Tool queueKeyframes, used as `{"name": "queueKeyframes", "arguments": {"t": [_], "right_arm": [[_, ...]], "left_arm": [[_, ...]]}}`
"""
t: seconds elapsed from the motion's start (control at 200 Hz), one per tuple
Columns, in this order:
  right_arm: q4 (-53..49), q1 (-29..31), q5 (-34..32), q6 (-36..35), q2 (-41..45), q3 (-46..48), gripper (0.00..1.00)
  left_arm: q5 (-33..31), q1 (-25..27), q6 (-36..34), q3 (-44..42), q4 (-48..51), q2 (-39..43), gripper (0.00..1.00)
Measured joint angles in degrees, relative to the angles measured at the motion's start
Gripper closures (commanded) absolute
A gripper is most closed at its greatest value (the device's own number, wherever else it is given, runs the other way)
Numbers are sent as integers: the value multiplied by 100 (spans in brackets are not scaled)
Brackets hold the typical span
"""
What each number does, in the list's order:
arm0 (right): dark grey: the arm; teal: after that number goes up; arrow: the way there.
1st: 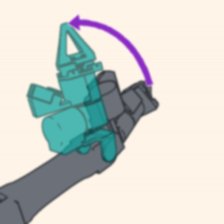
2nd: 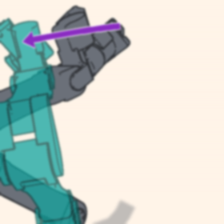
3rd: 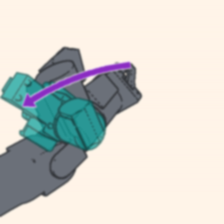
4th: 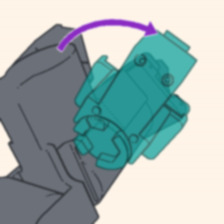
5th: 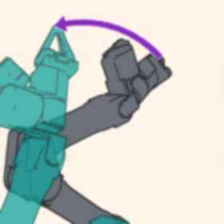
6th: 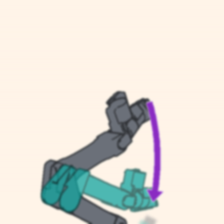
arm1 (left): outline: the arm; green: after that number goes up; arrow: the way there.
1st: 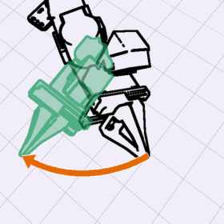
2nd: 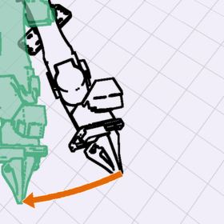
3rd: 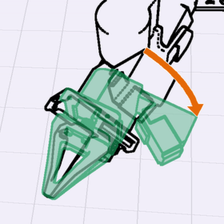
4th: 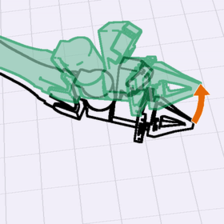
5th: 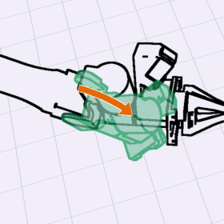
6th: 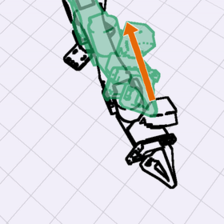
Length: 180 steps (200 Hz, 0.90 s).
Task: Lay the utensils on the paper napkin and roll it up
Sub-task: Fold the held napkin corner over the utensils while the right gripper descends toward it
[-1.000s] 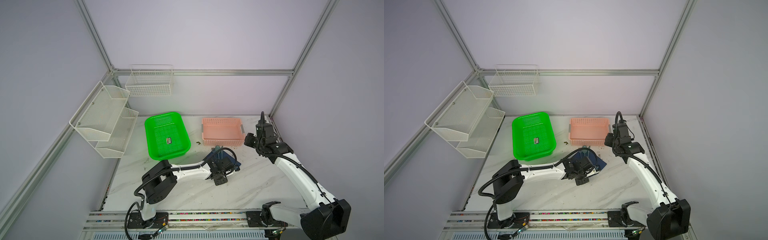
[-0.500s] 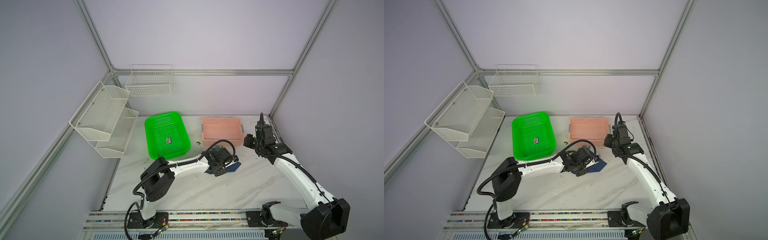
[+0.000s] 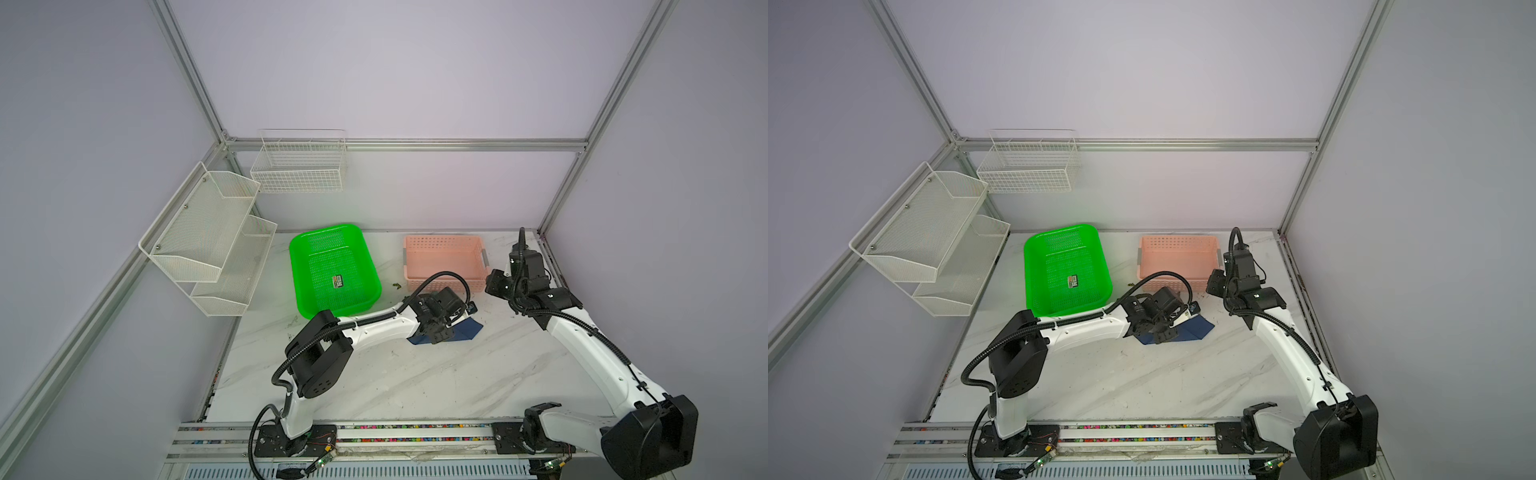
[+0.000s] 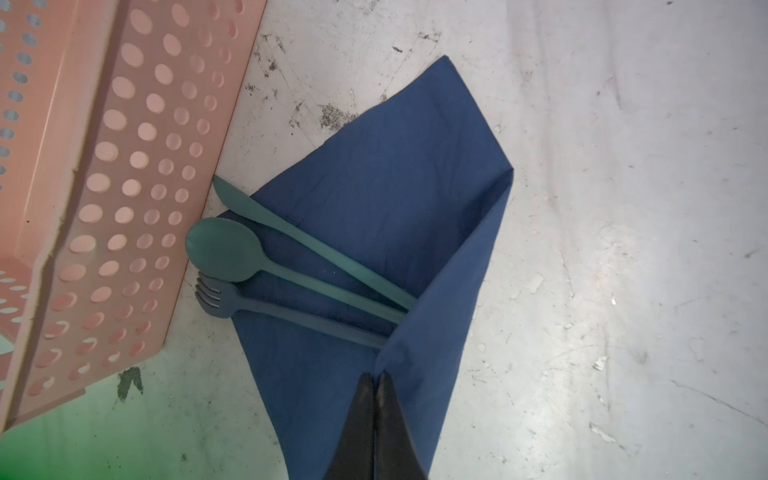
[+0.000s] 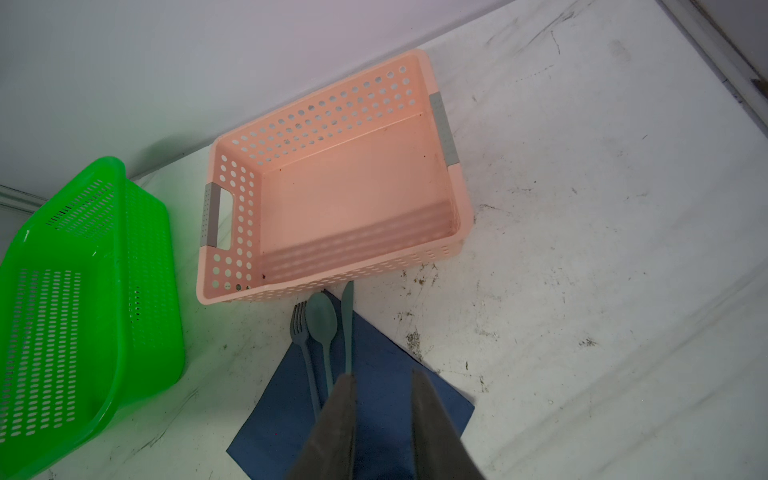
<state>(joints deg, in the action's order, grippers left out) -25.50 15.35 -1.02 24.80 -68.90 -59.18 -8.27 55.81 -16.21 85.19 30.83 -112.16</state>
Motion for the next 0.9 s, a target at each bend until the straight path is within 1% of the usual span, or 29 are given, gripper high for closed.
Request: {"name": "queueKeyframes", "arguments": {"t": [0.295, 0.56, 0.7, 0.9], "right_arm": [[98, 0, 81, 151, 39, 374, 73], [251, 0, 142, 426, 472, 890, 74], [400, 0, 396, 568, 627, 1318, 74], [647, 0, 966, 763, 634, 1823, 75]], "left_arm": [[2, -149, -59, 11, -175, -227, 96], [11, -223, -87, 94, -426, -389, 96], [33, -258, -87, 125, -490, -455, 96], [55, -297, -90, 155, -514, -551, 96]]}}
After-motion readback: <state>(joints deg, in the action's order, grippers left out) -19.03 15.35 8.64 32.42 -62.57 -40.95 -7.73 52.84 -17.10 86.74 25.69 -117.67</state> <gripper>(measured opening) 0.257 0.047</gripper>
